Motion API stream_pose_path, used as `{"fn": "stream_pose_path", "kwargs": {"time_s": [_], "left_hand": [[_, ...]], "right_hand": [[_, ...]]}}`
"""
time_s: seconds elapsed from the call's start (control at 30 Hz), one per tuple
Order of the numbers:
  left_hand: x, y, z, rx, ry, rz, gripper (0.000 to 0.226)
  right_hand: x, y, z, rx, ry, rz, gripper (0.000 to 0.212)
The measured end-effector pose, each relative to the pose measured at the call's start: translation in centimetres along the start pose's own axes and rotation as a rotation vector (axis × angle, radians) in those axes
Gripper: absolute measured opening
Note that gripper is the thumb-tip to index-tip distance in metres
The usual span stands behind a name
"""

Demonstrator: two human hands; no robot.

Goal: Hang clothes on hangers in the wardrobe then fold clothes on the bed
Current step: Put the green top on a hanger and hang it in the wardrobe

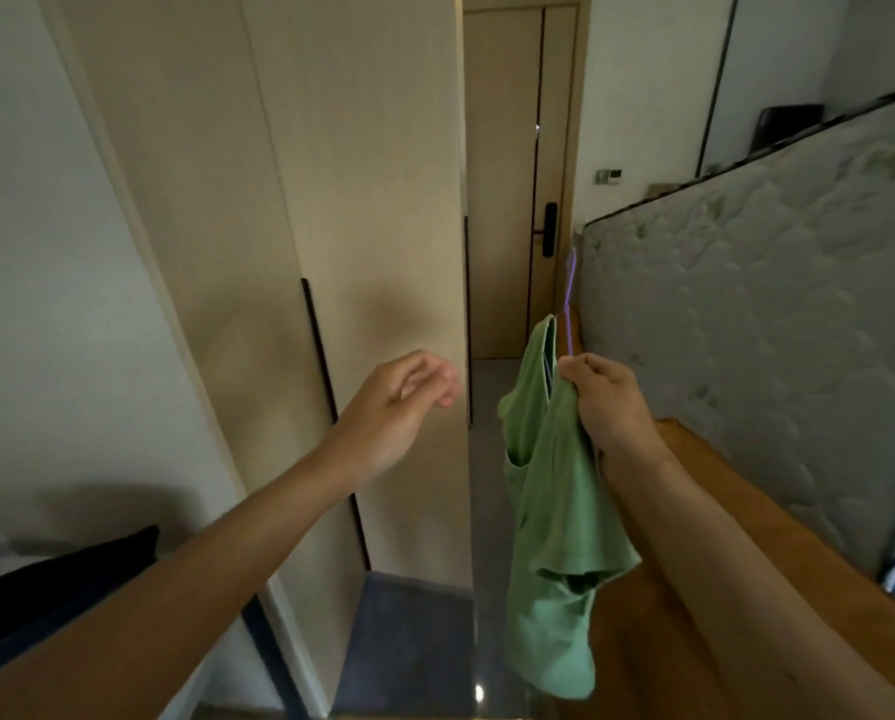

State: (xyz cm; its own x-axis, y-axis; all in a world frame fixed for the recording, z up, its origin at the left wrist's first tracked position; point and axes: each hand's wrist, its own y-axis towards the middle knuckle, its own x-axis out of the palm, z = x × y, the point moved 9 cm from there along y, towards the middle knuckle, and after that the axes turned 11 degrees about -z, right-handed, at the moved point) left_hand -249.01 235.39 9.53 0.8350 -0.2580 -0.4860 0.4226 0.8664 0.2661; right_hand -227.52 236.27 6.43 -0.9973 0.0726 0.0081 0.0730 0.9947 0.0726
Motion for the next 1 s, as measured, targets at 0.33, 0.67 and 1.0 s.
{"fn": "stream_pose_path", "kwargs": {"time_s": [0.33, 0.67, 1.0], "left_hand": [[-1.6, 21.5, -10.2, 0.089, -0.129, -0.096, 0.028], [-4.0, 43.4, -18.4, 0.192, -0.335, -0.141, 0.025], [-2.4, 58.2, -23.3, 0.215, -0.423, -0.117, 0.030]], "right_hand": [[0.0, 22.7, 0.1, -0.084, -0.047, 0.116, 0.024], [-2.4, 45.0, 2.6, -0.027, -0.127, 0.204, 0.023], [-4.1, 61.6, 3.2, -0.081, -0.193, 0.166, 0.021]]}}
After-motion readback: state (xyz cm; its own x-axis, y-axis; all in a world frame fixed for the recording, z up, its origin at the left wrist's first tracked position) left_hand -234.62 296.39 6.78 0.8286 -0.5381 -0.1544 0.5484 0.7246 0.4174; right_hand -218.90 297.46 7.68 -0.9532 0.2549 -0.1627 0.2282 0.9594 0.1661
